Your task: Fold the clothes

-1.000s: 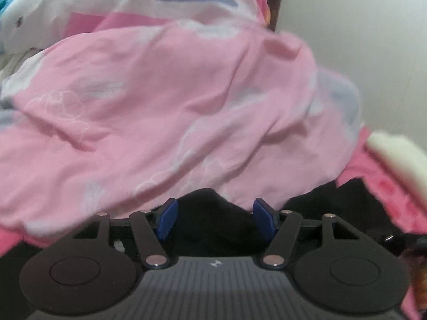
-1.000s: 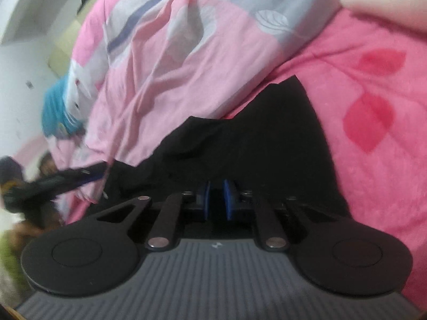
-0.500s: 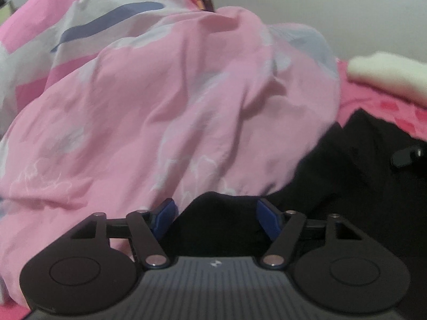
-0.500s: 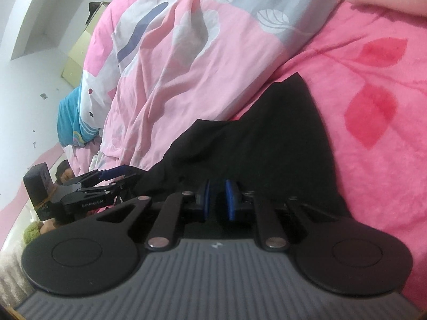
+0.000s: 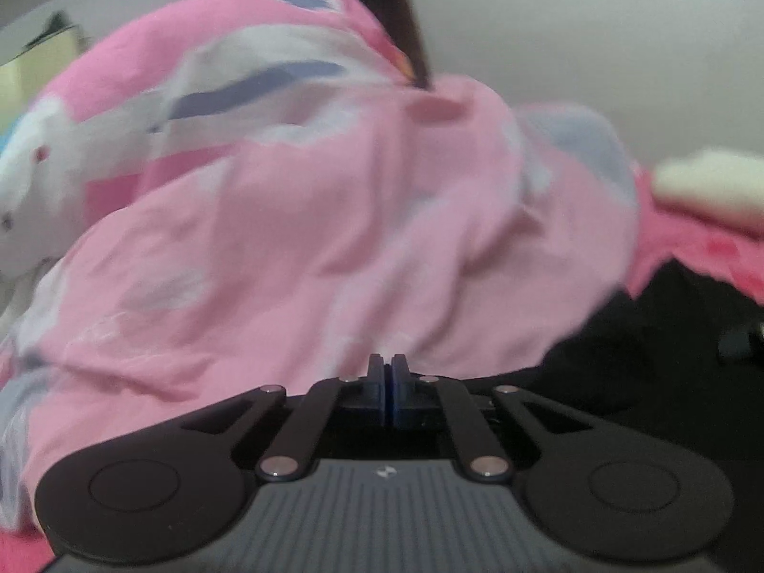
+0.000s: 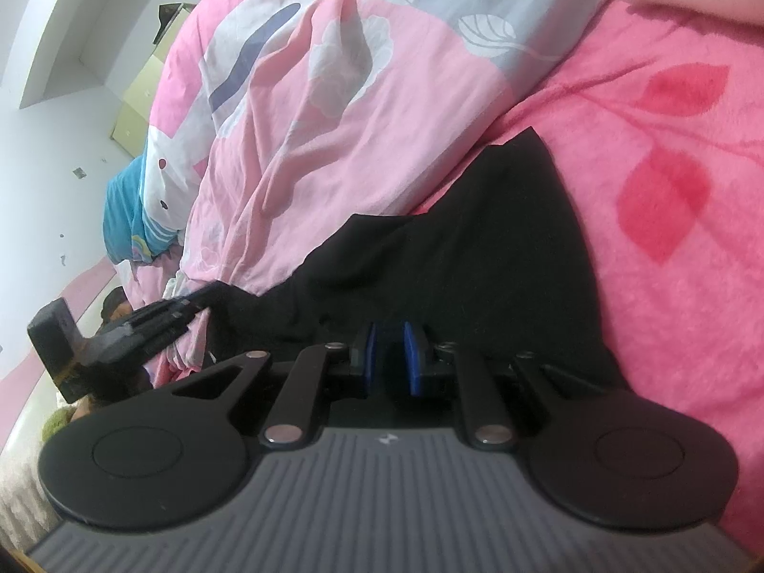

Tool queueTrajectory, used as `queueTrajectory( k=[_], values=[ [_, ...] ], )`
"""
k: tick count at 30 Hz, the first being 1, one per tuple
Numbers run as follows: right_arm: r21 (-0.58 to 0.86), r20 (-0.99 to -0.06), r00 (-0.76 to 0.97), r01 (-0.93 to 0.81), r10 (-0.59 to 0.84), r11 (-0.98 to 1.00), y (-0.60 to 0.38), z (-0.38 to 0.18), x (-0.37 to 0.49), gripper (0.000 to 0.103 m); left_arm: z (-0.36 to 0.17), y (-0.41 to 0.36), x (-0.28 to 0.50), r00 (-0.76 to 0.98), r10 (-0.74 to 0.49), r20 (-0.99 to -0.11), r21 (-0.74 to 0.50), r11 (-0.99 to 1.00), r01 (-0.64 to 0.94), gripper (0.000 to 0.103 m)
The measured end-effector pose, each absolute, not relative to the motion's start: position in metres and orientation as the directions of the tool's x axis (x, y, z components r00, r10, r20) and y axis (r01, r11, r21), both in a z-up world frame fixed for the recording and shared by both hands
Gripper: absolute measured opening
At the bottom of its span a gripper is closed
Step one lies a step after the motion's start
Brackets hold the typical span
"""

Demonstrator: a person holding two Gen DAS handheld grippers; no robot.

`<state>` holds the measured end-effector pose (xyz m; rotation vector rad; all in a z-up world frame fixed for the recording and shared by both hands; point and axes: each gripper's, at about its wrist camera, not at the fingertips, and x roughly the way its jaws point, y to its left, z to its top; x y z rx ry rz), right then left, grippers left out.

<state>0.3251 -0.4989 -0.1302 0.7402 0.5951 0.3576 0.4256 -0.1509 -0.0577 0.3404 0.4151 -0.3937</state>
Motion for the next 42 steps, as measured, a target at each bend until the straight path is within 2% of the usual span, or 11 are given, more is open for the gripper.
queueTrajectory(
  k=[13, 14, 15, 16, 21, 24, 27, 30, 32, 38, 42],
  values=[
    [0.715, -0.382, 0.775, -0.096, 0.503, 0.692, -0.500, -0.130, 0.326, 0.012, -0.089, -0.172, 0.445, 0.874, -0.199, -0.443, 0.312, 0.880, 0.358, 0.010],
    [0.716, -0.382, 0.775, -0.096, 0.503, 0.691, -0.500, -0.130, 0.326, 0.012, -0.087, -0.173, 0.445, 0.872, -0.197, -0.448, 0.309, 0.881, 0.357, 0.023],
    [0.717, -0.382, 0.775, -0.096, 0.504, 0.691, -0.500, -0.130, 0.326, 0.012, -0.082, -0.171, 0.444, 0.871, -0.193, -0.451, 0.299, 0.887, 0.351, 0.047],
    [0.717, -0.381, 0.775, -0.096, 0.504, 0.690, -0.500, -0.130, 0.326, 0.012, -0.077, -0.169, 0.442, 0.874, -0.186, -0.450, 0.289, 0.895, 0.339, 0.057],
    [0.729, -0.371, 0.774, -0.100, 0.514, 0.677, -0.502, -0.130, 0.326, 0.012, -0.050, -0.162, 0.424, 0.903, -0.159, -0.400, 0.245, 0.931, 0.272, 0.071],
    [0.739, -0.353, 0.776, -0.111, 0.522, 0.665, -0.504, -0.127, 0.325, 0.018, -0.040, -0.170, 0.405, 0.909, -0.202, -0.365, 0.214, 0.932, 0.293, 0.072],
    [0.744, -0.300, 0.804, -0.140, 0.514, 0.653, -0.511, -0.115, 0.319, 0.021, -0.045, -0.192, 0.393, 0.868, -0.290, -0.403, 0.183, 0.904, 0.387, 0.069],
    [0.716, -0.254, 0.872, -0.122, 0.420, 0.687, -0.526, -0.097, 0.308, 0.027, -0.063, -0.218, 0.396, 0.787, -0.362, -0.499, 0.121, 0.871, 0.477, 0.051],
    [0.714, -0.302, 0.894, -0.018, 0.331, 0.699, -0.539, -0.094, 0.313, 0.027, -0.078, -0.234, 0.405, 0.738, -0.372, -0.563, 0.089, 0.861, 0.501, 0.042],
    [0.661, -0.433, 0.863, 0.108, 0.260, 0.743, -0.544, -0.112, 0.324, 0.030, -0.103, -0.243, 0.429, 0.691, -0.391, -0.608, -0.021, 0.878, 0.477, 0.042],
    [0.668, -0.440, 0.858, 0.117, 0.263, 0.735, -0.543, -0.115, 0.338, 0.036, -0.105, -0.242, 0.433, 0.669, -0.419, -0.614, -0.054, 0.868, 0.493, 0.051]
  ],
)
